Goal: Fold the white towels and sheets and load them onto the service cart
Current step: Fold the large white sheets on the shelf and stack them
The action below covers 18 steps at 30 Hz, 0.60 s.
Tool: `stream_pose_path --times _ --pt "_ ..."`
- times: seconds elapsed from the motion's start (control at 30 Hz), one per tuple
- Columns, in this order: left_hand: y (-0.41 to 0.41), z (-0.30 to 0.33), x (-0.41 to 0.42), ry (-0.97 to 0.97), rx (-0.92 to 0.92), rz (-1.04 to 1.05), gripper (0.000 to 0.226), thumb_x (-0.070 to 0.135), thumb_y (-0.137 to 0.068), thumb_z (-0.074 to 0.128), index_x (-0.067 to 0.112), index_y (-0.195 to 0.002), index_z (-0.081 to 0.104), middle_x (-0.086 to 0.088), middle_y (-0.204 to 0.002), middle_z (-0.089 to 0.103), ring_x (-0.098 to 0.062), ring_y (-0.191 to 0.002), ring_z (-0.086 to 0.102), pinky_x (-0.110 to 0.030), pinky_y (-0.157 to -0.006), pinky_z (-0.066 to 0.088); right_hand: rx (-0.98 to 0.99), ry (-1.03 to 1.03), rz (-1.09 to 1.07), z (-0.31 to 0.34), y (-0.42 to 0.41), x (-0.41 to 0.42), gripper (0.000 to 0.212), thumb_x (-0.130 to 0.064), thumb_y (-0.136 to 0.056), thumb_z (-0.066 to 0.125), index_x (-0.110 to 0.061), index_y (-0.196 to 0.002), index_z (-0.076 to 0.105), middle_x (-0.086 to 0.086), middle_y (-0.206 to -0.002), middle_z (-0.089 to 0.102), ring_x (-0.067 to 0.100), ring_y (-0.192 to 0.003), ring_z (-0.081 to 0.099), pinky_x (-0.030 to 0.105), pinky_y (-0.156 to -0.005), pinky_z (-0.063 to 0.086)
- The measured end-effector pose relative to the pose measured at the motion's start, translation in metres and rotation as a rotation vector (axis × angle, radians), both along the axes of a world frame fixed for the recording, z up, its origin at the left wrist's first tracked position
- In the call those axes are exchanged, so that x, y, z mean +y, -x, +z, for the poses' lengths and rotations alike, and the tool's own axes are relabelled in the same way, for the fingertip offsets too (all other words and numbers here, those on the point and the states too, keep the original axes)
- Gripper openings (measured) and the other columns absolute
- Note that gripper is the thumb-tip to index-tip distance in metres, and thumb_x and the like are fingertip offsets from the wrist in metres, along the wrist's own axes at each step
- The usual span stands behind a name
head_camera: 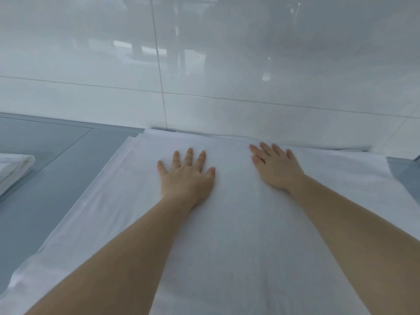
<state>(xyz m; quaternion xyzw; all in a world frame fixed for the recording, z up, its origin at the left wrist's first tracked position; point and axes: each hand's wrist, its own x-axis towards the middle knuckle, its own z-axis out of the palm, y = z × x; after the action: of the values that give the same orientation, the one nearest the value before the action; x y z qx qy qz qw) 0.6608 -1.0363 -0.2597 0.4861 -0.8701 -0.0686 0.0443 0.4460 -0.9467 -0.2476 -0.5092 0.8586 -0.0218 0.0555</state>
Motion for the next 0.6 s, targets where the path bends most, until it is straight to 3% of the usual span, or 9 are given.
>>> stream_pose_path --times 0.1,0.2,0.3,0.37,0.43,0.6 --pt "0.001 0.002 0.002 0.001 -0.037 -0.005 0.070 0.071 -0.088 0.008 0.043 -0.151 -0.003 0.012 -0.161 -0.008 -0.019 -0.148 -0.009 -0.059 -0.114 -0.005 -0.009 -0.035 -0.231 0.005 0.064 0.057 0.051 -0.048 -0.101 0.010 -0.042 -0.151 0.001 -0.010 -0.161 -0.002 0.018 -0.148 0.000 0.049 -0.118 0.000" --pt "0.001 0.004 0.003 0.004 -0.052 -0.004 0.071 0.072 -0.087 0.008 0.043 -0.151 -0.003 0.012 -0.161 -0.008 -0.019 -0.148 -0.009 -0.059 -0.114 -0.004 0.016 -0.096 -0.372 0.011 0.077 0.078 0.052 -0.050 -0.100 0.009 -0.041 -0.151 0.001 -0.011 -0.161 -0.005 0.021 -0.148 -0.001 0.059 -0.115 0.001" --pt "0.000 0.004 0.003 0.007 -0.058 -0.007 0.071 0.073 -0.087 0.007 0.043 -0.151 -0.003 0.012 -0.161 -0.008 -0.019 -0.148 -0.008 -0.059 -0.114 -0.003 0.012 -0.015 -0.151 0.008 0.025 0.057 0.053 -0.057 -0.098 0.013 -0.045 -0.150 0.005 -0.015 -0.160 -0.005 0.020 -0.148 -0.005 0.064 -0.110 -0.003" --pt "0.000 0.004 0.002 0.004 -0.057 -0.006 0.072 0.074 -0.086 0.007 0.044 -0.151 -0.003 0.013 -0.161 -0.008 -0.019 -0.148 -0.008 -0.059 -0.115 -0.003 -0.001 0.020 0.095 0.000 -0.020 0.039 0.058 -0.067 -0.092 0.013 -0.052 -0.147 0.003 -0.019 -0.159 -0.007 0.014 -0.147 -0.009 0.063 -0.110 -0.009" --pt "0.000 0.004 0.000 0.001 -0.060 -0.004 0.072 0.075 -0.085 0.006 0.045 -0.150 -0.003 0.013 -0.161 -0.008 -0.018 -0.148 -0.007 -0.058 -0.115 -0.003 -0.017 -0.009 0.179 -0.004 -0.032 0.033 0.065 -0.076 -0.085 0.010 -0.054 -0.145 0.000 -0.020 -0.159 -0.008 0.012 -0.147 -0.011 0.060 -0.111 -0.013" --pt "-0.001 0.003 -0.001 0.009 -0.071 0.000 0.072 0.076 -0.084 0.005 0.047 -0.150 -0.003 0.014 -0.161 -0.007 -0.017 -0.148 -0.006 -0.057 -0.115 -0.002 0.013 -0.031 -0.188 0.004 0.079 0.093 0.067 -0.073 -0.089 0.009 -0.046 -0.149 0.000 -0.012 -0.160 -0.007 0.016 -0.148 -0.005 0.054 -0.117 -0.004"
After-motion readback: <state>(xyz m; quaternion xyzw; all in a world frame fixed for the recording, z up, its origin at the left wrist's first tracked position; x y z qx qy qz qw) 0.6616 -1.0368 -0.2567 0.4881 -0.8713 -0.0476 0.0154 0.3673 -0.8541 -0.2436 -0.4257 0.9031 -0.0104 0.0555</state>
